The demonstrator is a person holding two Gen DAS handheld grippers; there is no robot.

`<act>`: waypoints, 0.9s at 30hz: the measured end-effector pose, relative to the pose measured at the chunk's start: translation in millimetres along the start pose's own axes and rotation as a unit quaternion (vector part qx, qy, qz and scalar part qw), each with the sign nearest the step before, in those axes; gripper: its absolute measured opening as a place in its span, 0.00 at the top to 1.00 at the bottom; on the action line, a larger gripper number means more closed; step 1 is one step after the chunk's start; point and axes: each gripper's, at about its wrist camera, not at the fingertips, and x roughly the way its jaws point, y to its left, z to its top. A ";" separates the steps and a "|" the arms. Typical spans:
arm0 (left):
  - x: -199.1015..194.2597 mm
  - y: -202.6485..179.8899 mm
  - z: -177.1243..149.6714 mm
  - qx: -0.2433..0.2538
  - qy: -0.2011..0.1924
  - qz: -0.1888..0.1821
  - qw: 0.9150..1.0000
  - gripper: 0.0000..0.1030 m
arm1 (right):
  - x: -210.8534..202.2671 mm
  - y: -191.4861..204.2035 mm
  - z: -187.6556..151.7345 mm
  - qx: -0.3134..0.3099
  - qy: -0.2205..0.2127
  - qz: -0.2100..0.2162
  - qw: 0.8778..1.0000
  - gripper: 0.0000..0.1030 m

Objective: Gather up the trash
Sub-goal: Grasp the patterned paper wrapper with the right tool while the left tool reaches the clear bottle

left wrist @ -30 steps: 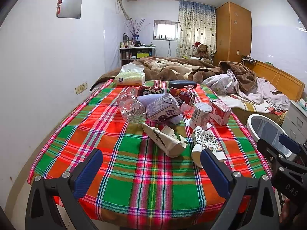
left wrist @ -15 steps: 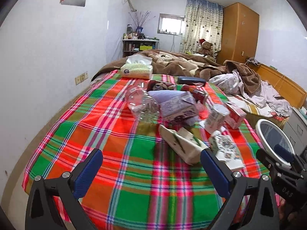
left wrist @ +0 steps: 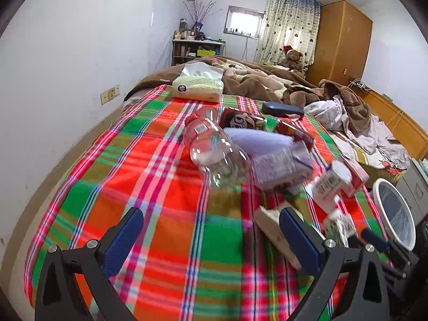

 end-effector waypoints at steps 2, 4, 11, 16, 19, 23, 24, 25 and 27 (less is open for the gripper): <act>9.7 4.3 11.3 -0.011 0.003 -0.004 1.000 0.00 | 3.7 0.8 0.1 0.005 0.008 0.005 1.000 0.63; 19.1 7.9 21.7 -0.017 0.005 -0.006 1.000 0.00 | 5.0 2.5 -0.4 0.004 0.012 0.009 1.000 0.70; 50.7 13.0 50.4 -0.028 0.021 -0.010 0.999 0.00 | 7.8 6.3 6.8 0.003 0.009 0.007 1.000 0.83; 74.2 10.2 60.5 -0.017 0.039 -0.006 0.999 0.00 | 10.5 4.3 13.8 0.009 0.005 0.008 1.000 0.89; 91.1 10.8 63.9 -0.021 0.058 0.001 0.998 0.05 | 10.4 4.4 16.5 0.009 0.003 0.010 1.000 0.91; 99.0 8.6 67.3 -0.019 0.067 0.000 0.998 0.10 | 9.9 0.7 22.7 0.012 -0.005 0.003 1.000 0.93; 101.4 7.8 68.1 -0.019 0.072 -0.004 0.997 0.15 | 10.0 -0.3 23.5 0.014 -0.006 0.002 1.000 0.93; 104.6 7.8 69.3 -0.022 0.078 -0.011 0.997 0.20 | 10.4 -2.1 25.2 0.015 -0.006 0.002 1.000 0.94; 110.1 7.3 70.7 -0.027 0.087 -0.015 0.996 0.22 | 11.2 -4.2 26.9 0.015 -0.008 0.000 1.000 0.94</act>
